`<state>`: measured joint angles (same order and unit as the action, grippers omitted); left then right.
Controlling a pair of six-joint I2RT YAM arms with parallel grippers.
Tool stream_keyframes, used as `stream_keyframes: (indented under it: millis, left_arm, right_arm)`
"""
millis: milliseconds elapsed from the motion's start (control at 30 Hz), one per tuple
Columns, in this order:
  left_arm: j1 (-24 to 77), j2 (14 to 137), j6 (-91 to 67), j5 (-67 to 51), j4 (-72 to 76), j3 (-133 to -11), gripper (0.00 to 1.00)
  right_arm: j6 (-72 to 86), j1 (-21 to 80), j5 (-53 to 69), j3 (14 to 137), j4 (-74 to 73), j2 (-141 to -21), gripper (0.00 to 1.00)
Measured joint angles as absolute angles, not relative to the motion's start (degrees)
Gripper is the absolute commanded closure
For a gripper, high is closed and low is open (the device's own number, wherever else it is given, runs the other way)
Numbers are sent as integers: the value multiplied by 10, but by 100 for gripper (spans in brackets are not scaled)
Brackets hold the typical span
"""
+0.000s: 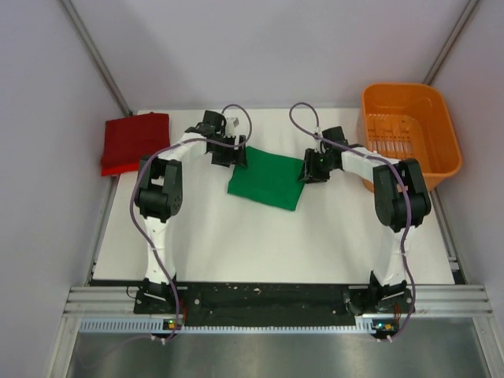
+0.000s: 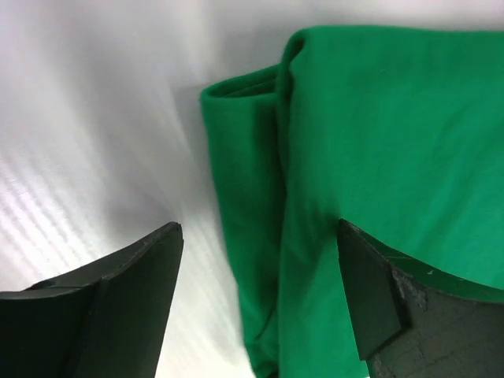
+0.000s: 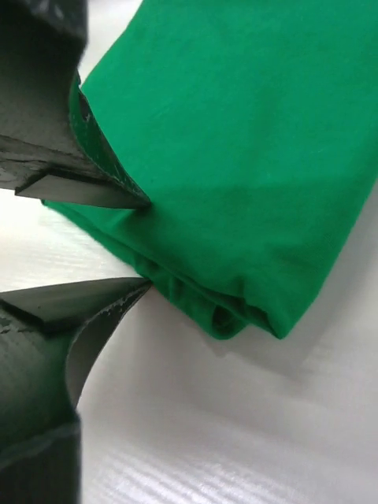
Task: Fold and stack the t-shirts
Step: Put the neatly folded tshirt into the corner of the board with the left arm
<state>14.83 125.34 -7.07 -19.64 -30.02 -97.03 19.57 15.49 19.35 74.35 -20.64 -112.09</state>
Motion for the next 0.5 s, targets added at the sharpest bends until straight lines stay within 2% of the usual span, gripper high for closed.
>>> stream_keyframes:
  millis: [133,367,433,500]
  left_arm:
    - [148,1258,-107,-240,-285,-968,23]
    - [128,1267,-164,-309,-254,-954,37]
    - [120,1274,-178,-335,-247,-954,54]
    - [115,1282,-191,-355,-241,-952,77]
  right_arm:
    - [220,154,223,763,-187,-1152,77]
    - [247,152,247,789,-166,-1182,80]
    - [247,152,249,794,-163,-1186,78]
    - [247,152,250,796,-162,-1188,73]
